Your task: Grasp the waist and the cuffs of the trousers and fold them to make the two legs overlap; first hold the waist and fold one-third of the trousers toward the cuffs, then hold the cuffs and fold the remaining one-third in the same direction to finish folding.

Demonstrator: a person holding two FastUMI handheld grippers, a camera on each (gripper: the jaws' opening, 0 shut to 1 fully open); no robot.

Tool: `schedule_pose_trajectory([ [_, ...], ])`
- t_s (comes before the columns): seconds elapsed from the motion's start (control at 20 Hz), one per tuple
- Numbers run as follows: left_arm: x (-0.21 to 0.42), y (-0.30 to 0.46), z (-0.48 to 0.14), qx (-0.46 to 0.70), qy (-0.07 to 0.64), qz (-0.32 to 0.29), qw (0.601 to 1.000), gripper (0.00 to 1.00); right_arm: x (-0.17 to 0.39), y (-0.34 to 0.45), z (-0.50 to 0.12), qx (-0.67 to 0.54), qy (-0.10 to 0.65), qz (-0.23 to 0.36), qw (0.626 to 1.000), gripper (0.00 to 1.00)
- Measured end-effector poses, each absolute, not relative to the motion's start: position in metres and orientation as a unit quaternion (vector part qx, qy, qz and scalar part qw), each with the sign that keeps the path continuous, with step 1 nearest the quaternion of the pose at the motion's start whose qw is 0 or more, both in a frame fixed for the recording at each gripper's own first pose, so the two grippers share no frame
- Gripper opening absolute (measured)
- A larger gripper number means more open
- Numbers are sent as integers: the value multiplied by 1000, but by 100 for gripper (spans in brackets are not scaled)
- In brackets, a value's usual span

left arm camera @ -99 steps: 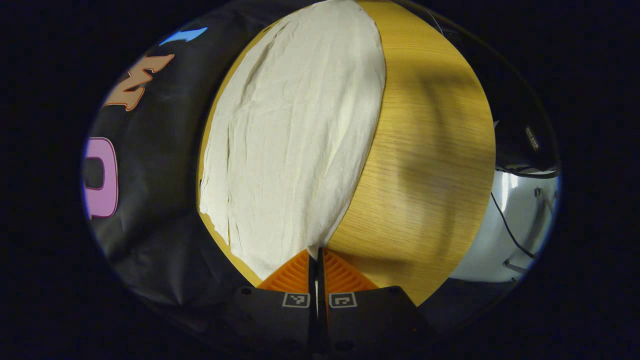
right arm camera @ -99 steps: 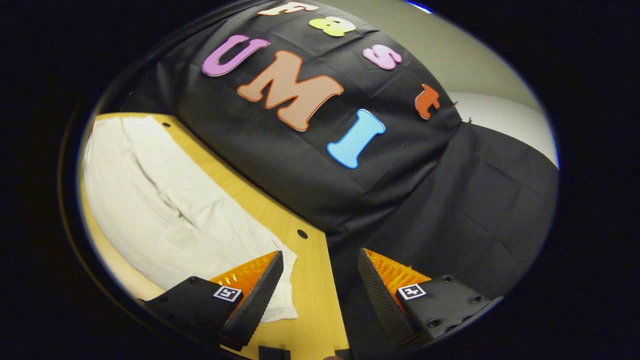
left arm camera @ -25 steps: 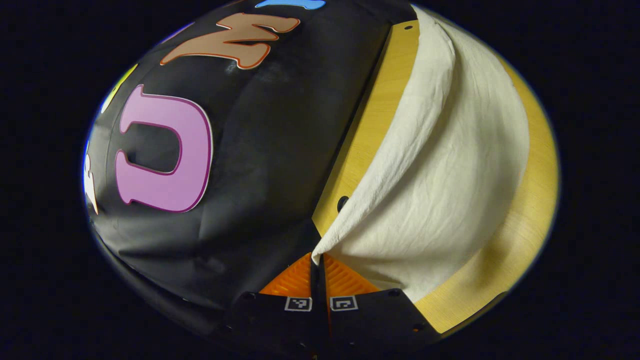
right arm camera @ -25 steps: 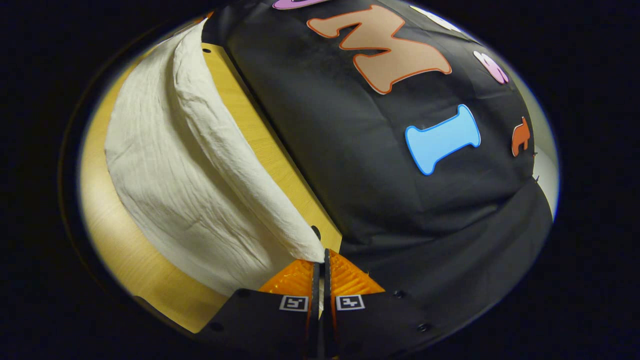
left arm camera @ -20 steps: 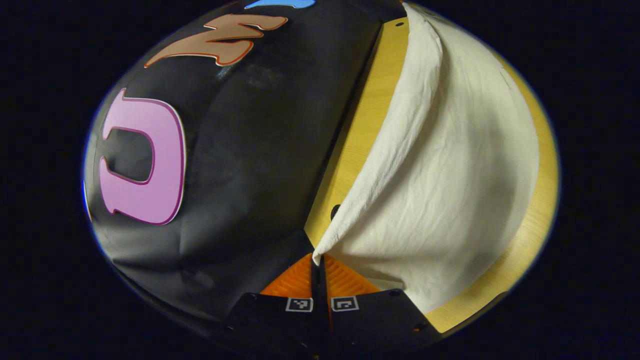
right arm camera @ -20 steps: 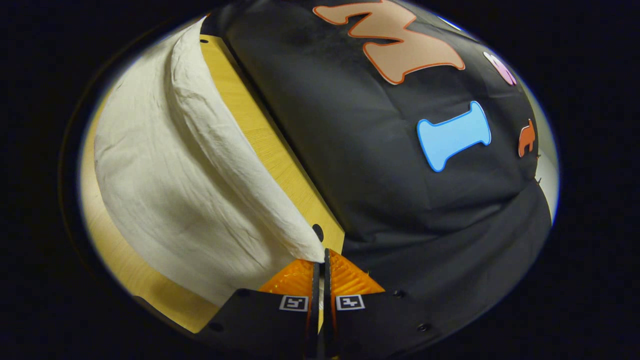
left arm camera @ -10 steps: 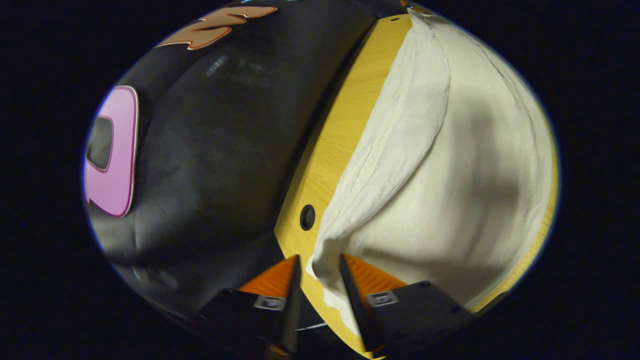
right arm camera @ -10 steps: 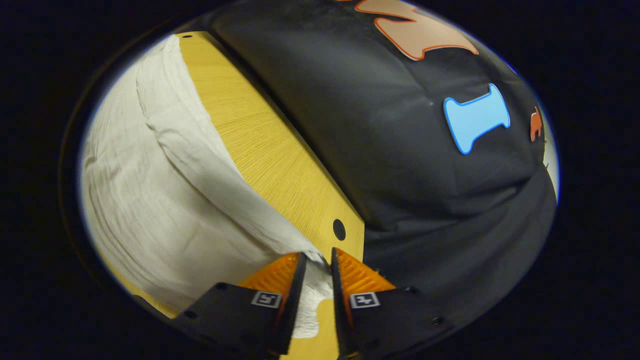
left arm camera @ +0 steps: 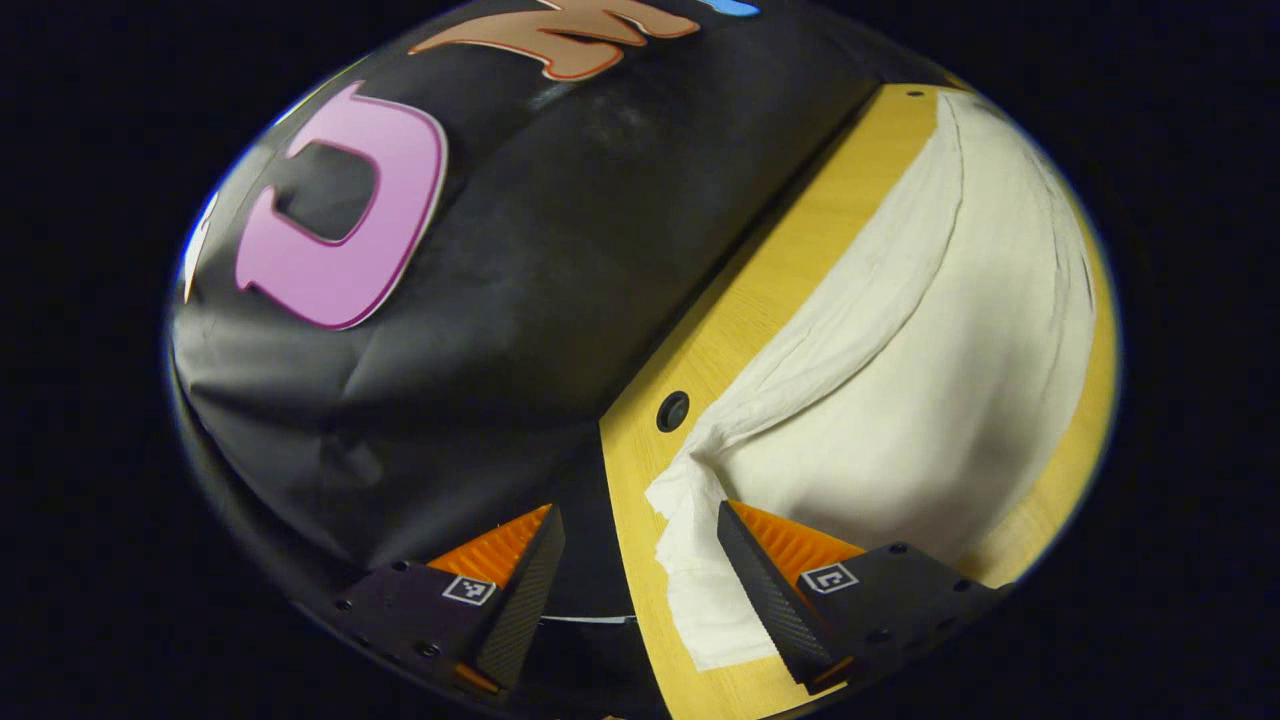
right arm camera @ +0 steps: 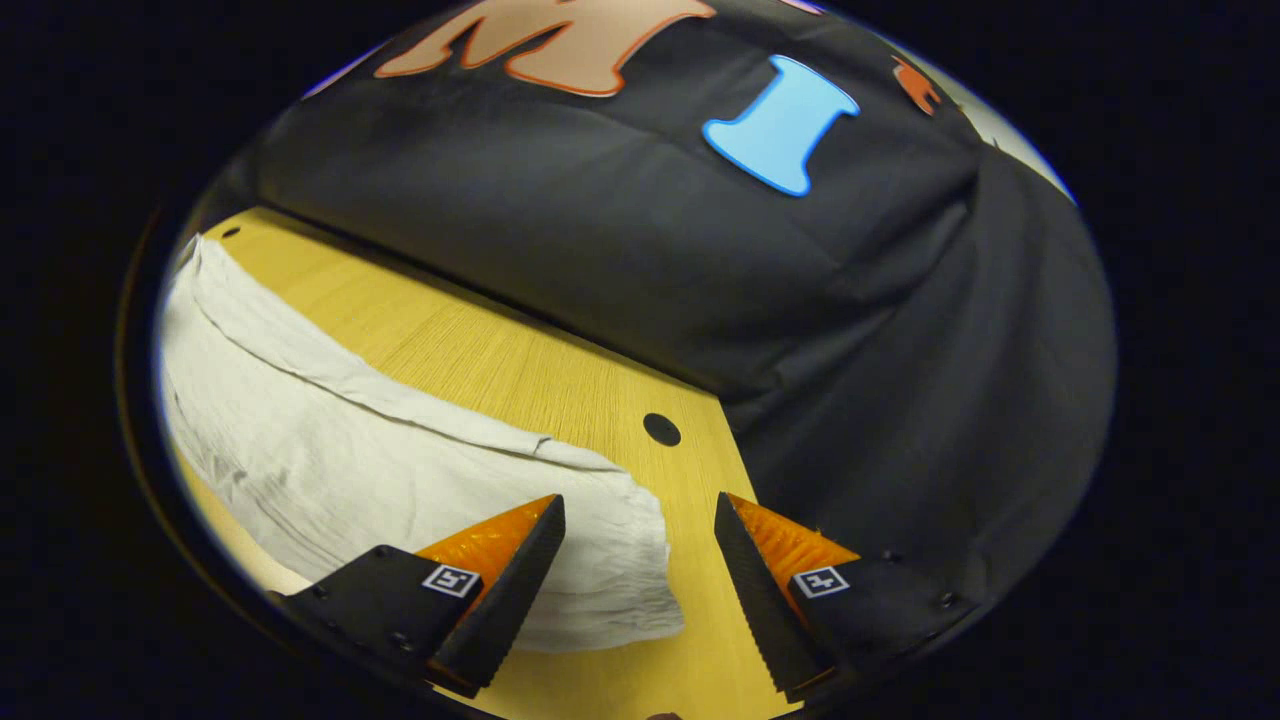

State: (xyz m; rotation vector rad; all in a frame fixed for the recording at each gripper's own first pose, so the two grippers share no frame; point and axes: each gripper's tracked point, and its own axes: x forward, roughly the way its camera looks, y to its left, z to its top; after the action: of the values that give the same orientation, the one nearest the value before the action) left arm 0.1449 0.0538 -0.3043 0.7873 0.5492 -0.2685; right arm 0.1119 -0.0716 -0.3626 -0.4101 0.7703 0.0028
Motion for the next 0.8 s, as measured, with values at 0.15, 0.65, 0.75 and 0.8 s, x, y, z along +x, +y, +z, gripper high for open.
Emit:
schedule_pose_trajectory([
  [0.15, 129, 43, -288, 300, 260, -115, 911, 94, 95, -86, -365, -173, 387, -7, 906, 98],
  [0.65, 124, -1, -220, 88, 235, -116, 961, 95, 69, -103, -384, -24, 416, -52, 907, 100],
  [0.75, 121, -8, -213, 52, 240, -119, 962, 95, 60, -107, -392, 28, 432, -75, 898, 98],
  [0.8, 113, -13, -213, 41, 240, -115, 963, 95, 57, -108, -396, 54, 439, -89, 892, 98],
])
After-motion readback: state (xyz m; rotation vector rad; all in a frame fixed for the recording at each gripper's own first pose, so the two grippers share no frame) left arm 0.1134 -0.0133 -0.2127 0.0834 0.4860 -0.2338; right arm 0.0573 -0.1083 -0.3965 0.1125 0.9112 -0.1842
